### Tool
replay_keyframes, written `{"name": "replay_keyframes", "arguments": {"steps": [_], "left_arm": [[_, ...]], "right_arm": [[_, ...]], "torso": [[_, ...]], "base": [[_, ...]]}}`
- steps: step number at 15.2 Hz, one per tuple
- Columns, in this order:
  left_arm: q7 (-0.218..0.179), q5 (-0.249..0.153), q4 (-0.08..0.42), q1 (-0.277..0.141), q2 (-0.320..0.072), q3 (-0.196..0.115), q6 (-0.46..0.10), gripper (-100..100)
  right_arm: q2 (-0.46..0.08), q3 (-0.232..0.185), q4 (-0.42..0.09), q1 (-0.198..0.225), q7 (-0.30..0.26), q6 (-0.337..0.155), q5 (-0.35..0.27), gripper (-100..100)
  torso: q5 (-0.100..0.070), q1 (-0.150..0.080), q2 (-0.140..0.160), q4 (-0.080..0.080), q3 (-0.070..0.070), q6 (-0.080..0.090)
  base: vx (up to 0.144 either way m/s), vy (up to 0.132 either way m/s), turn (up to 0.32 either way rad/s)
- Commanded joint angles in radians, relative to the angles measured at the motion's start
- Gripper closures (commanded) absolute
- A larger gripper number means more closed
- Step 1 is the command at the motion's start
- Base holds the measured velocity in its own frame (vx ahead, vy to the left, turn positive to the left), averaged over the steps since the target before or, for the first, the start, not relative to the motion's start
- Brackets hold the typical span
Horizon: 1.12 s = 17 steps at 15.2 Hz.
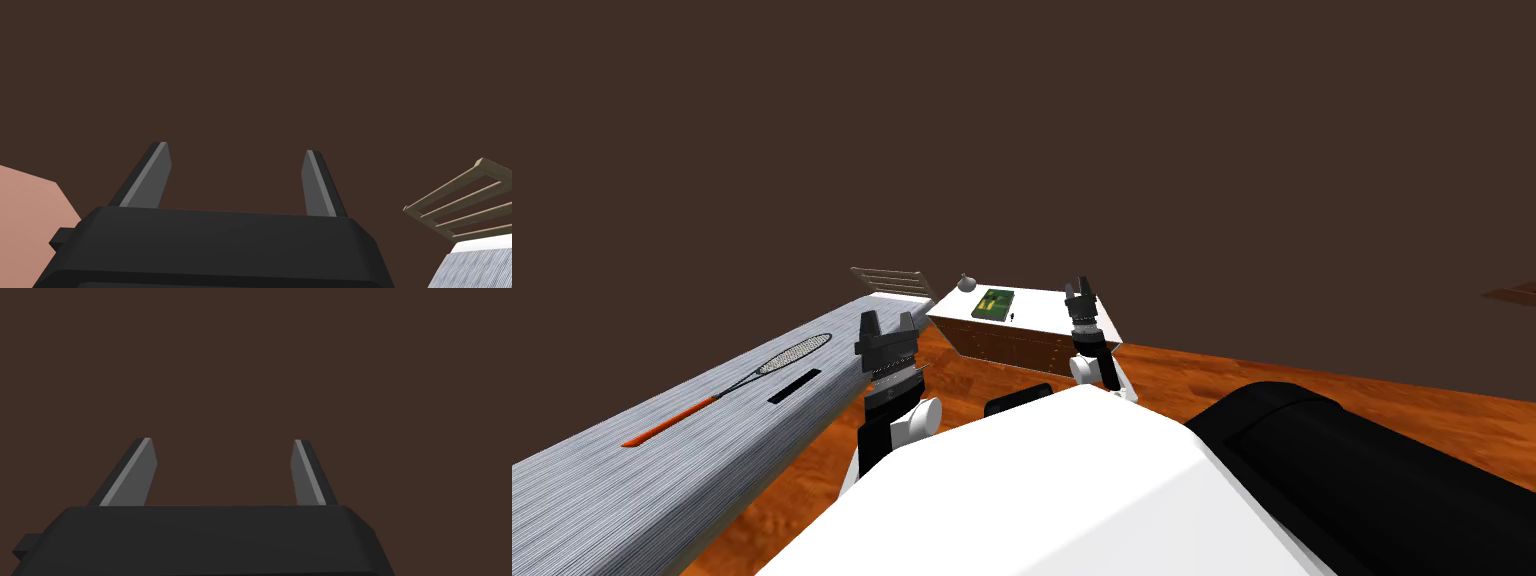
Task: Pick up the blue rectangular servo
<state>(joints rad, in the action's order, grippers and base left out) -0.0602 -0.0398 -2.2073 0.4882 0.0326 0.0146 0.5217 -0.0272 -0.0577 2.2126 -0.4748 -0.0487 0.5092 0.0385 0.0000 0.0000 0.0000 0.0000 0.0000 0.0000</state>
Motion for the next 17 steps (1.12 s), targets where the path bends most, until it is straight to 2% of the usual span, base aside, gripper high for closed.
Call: {"name": "replay_keyframes", "arguments": {"steps": [1,5,6,7,8,9,12,14,15,16,17], "left_arm": [[0.000,0.000,0.000,0.000,0.000,0.000,0.000,0],[0.000,0.000,0.000,0.000,0.000,0.000,0.000,0],[0.000,0.000,0.000,0.000,0.000,0.000,0.000,0],[0.000,0.000,0.000,0.000,0.000,0.000,0.000,0],[0.000,0.000,0.000,0.000,0.000,0.000,0.000,0],[0.000,0.000,0.000,0.000,0.000,0.000,0.000,0],[0.000,0.000,0.000,0.000,0.000,0.000,0.000,0],[0.000,0.000,0.000,0.000,0.000,0.000,0.000,0],[0.000,0.000,0.000,0.000,0.000,0.000,0.000,0],[0.000,0.000,0.000,0.000,0.000,0.000,0.000,0],[0.000,0.000,0.000,0.000,0.000,0.000,0.000,0]], "right_arm": [[-0.028,-0.005,-0.014,0.003,0.005,0.000,-0.005,-100],[-0.124,-0.034,-0.099,0.019,0.037,0.002,-0.038,-100],[-0.129,-0.034,-0.101,0.019,0.037,0.002,-0.038,-100],[-0.158,-0.045,-0.133,0.025,0.049,0.002,-0.050,-100],[-0.158,-0.045,-0.133,0.025,0.049,0.002,-0.050,-100],[-0.189,-0.057,-0.169,0.032,0.063,0.003,-0.064,-100],[-0.250,-0.085,-0.235,0.048,0.093,0.004,-0.095,-100],[-0.255,-0.085,-0.251,0.048,0.093,0.004,-0.095,-100],[-0.289,-0.101,-0.286,0.057,0.110,0.005,-0.113,-100],[-0.289,-0.101,-0.296,0.057,0.110,0.005,-0.113,-100],[-0.324,-0.117,-0.327,0.066,0.128,0.006,-0.131,-100]], "torso": [[0.000,0.000,0.000,0.000,0.000,0.000],[0.001,0.005,0.000,0.000,0.000,0.000],[0.001,0.007,0.000,0.000,0.000,0.000],[0.002,0.007,0.001,0.000,0.000,0.000],[0.002,0.007,0.001,0.000,0.000,0.000],[0.002,0.007,0.000,0.000,0.000,0.000],[0.002,0.009,0.000,0.000,0.000,0.000],[0.002,0.009,0.000,0.000,0.000,0.000],[0.002,0.007,0.000,0.000,0.000,0.000],[0.001,0.007,0.000,0.000,0.000,0.000],[0.001,0.006,0.000,0.000,0.000,0.000]], "base": [[-0.001,0.016,0.023],[-0.007,0.079,0.076],[-0.015,0.104,0.061],[-0.009,0.104,0.070],[-0.003,0.096,0.056],[0.007,0.094,0.067],[0.002,0.134,0.103],[-0.001,0.101,0.044],[0.000,0.084,0.082],[0.001,0.083,0.092],[0.011,0.097,0.114]]}}
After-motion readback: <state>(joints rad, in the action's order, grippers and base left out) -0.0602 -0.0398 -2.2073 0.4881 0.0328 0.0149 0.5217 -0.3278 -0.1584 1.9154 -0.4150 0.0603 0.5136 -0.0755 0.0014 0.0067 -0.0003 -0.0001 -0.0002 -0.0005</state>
